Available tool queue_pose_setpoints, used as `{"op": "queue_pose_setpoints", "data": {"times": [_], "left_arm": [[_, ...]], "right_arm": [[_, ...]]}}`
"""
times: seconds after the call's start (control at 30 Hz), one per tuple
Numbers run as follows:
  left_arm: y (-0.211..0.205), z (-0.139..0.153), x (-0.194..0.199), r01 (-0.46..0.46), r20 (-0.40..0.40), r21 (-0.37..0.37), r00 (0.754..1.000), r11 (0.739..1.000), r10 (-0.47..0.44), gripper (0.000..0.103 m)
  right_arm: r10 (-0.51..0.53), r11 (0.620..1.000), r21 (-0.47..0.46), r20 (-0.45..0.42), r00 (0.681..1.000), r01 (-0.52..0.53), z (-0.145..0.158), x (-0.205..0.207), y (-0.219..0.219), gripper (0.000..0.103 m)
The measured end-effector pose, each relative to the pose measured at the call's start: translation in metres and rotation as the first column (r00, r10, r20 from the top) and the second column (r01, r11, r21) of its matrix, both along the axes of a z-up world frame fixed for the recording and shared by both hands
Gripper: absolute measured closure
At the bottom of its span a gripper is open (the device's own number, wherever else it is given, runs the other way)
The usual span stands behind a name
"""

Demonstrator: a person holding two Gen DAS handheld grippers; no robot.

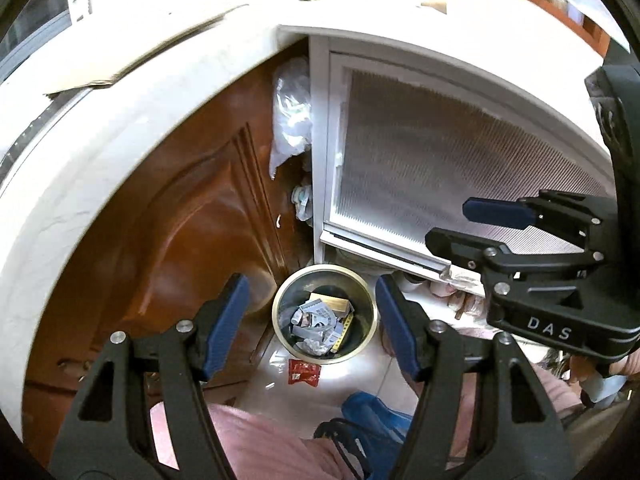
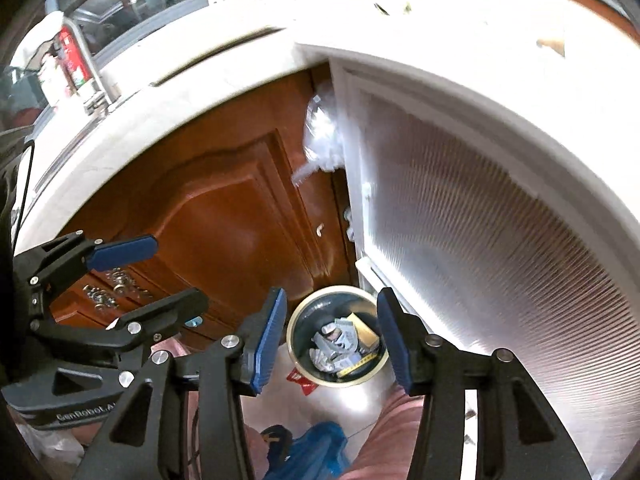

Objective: Collect trash
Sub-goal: 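Raise both tools back up toward the counter trash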

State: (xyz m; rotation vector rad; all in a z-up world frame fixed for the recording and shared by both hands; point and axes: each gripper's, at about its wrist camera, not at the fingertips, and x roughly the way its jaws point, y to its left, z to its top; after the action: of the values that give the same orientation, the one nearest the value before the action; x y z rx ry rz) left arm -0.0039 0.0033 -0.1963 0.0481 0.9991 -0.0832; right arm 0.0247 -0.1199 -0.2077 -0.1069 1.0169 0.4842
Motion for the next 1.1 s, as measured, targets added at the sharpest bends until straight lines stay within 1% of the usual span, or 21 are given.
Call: {"op": "queue_pose_setpoints", "data": {"times": [0.13, 0.3, 0.37, 0.53, 0.63, 0.73, 0.83, 0.9, 0.97, 1.0, 1.1], "left_arm": [[0.012, 0.02, -0.007, -0.03, 0.017, -0.051, 0.999, 0.998, 0.031, 0.04], [0.02, 0.049, -0.013, -0.039, 0.064, -0.051, 0.997, 0.998, 0.042, 0.04], [0.023, 0.063, -0.013, -0.031, 0.081, -0.064, 0.996, 0.997, 0.036, 0.04], [0.034, 0.102, 0.0, -0.006, 0.143, -0.087, 0.99, 0.996, 0.018, 0.04], [0.039, 0.12, 0.017, 0.009, 0.156, -0.087, 0.988, 0.996, 0.004, 0.04], [0.042, 0.141, 0.038, 0.026, 0.17, -0.087, 0.985, 0.996, -0.011, 0.04], [0.043, 0.162, 0.065, 0.036, 0.177, -0.097, 0.984, 0.995, -0.018, 0.04], [0.043, 0.174, 0.087, 0.045, 0.173, -0.12, 0.985, 0.992, -0.024, 0.04], [0.042, 0.183, 0.109, 0.05, 0.172, -0.14, 0.985, 0.989, -0.025, 0.04], [0.04, 0.187, 0.123, 0.054, 0.171, -0.147, 0.985, 0.988, -0.028, 0.04], [0.033, 0.193, 0.163, 0.06, 0.16, -0.153, 0.986, 0.986, -0.035, 0.038]], "right_arm": [[0.017, 1.0, -0.003, 0.049, 0.999, -0.017, 0.028, -0.009, 0.002, 0.055], [0.028, 1.0, 0.008, 0.103, 0.994, -0.029, 0.068, -0.013, 0.005, 0.054], [0.032, 0.999, 0.009, 0.129, 0.991, -0.033, 0.086, -0.013, 0.005, 0.054], [0.035, 0.999, -0.003, 0.202, 0.979, -0.035, 0.129, -0.007, 0.005, 0.048], [0.021, 1.0, 0.011, 0.231, 0.973, -0.024, 0.156, 0.004, 0.001, 0.043], [-0.006, 1.0, 0.009, 0.256, 0.967, 0.004, 0.185, 0.027, -0.01, 0.039], [-0.04, 0.999, 0.014, 0.265, 0.963, 0.037, 0.212, 0.058, -0.03, 0.035], [-0.064, 0.998, 0.012, 0.263, 0.963, 0.063, 0.226, 0.082, -0.047, 0.028], [-0.101, 0.995, 0.009, 0.274, 0.956, 0.103, 0.241, 0.114, -0.065, 0.025], [-0.111, 0.993, 0.006, 0.276, 0.955, 0.114, 0.244, 0.127, -0.072, 0.022], [-0.145, 0.988, -0.018, 0.279, 0.949, 0.156, 0.252, 0.18, -0.099, 0.019]]}}
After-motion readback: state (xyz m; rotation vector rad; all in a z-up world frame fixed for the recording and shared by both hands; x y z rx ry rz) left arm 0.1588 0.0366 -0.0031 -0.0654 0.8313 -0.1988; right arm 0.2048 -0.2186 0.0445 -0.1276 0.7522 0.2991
